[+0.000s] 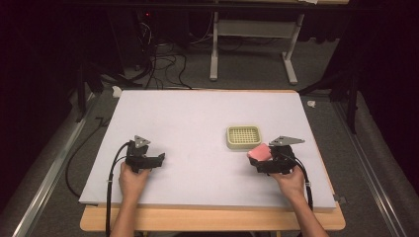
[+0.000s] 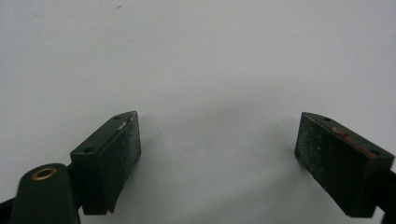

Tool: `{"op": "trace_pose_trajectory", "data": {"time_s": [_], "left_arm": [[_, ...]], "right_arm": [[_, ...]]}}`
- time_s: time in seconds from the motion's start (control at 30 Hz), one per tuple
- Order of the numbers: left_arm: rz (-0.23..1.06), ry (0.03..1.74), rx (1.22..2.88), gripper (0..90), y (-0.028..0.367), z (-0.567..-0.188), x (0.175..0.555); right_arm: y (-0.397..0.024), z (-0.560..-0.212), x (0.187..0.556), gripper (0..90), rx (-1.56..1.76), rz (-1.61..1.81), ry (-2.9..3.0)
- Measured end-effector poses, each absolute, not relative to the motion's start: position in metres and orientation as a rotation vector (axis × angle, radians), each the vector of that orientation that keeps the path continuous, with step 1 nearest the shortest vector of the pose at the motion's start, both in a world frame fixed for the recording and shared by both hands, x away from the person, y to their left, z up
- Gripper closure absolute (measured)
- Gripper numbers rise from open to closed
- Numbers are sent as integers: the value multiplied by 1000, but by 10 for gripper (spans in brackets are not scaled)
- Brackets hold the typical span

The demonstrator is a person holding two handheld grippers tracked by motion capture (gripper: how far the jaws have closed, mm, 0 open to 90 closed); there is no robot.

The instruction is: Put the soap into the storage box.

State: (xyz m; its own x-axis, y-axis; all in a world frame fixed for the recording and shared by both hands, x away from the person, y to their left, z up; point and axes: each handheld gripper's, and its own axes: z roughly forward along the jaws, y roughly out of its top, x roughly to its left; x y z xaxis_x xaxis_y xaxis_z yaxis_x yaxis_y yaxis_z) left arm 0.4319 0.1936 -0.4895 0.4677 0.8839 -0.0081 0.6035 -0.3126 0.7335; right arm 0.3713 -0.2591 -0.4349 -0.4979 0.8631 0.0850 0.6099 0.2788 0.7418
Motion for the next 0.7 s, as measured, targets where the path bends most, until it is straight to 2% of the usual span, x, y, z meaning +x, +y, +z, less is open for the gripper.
{"op": "trace_pose_trajectory", "data": {"time_s": [0.7], "left_arm": [[527, 1231, 2037, 148, 194, -489, 432]], "right_arm": [[-231, -423, 410, 137, 1408, 988, 2248]]}}
